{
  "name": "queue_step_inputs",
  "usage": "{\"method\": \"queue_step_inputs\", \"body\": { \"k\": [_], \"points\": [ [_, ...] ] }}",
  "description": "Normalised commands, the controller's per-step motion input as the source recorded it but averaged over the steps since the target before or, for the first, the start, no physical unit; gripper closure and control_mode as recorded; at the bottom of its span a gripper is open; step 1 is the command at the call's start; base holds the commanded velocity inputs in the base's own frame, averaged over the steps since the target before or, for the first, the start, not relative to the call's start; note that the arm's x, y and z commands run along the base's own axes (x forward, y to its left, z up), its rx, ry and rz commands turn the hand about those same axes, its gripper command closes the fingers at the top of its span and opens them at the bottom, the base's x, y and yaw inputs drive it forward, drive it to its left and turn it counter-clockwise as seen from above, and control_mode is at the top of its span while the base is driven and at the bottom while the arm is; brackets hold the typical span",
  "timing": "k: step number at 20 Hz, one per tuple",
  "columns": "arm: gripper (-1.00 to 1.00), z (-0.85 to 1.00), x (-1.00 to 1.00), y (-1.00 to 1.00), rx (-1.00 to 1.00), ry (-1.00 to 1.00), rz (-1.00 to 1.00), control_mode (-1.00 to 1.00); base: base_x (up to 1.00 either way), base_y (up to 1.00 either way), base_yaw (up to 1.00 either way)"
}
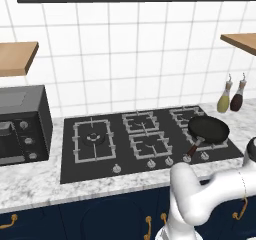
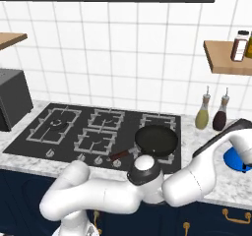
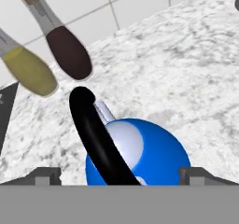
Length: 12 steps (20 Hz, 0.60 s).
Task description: Pick the kettle from the counter and place it on a stove burner. Then turn the burner on.
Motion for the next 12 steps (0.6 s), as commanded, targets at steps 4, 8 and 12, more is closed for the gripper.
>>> {"method": "queue_step_inputs", "body": {
  "k": [4,8,12],
  "points": [
    [-1.00,-0.02,0.16,-0.23,0.00,0.01,0.06,-1.00,0.00,0.00,0.00],
    [-1.00,0.00,0.00,0.00,0.00,0.00,0.00,-1.00,0.00,0.00,0.00],
    [1.00,0.00,0.00,0.00,0.00,0.00,0.00,-1.00,0.00,0.00,0.00]
  ]
}}
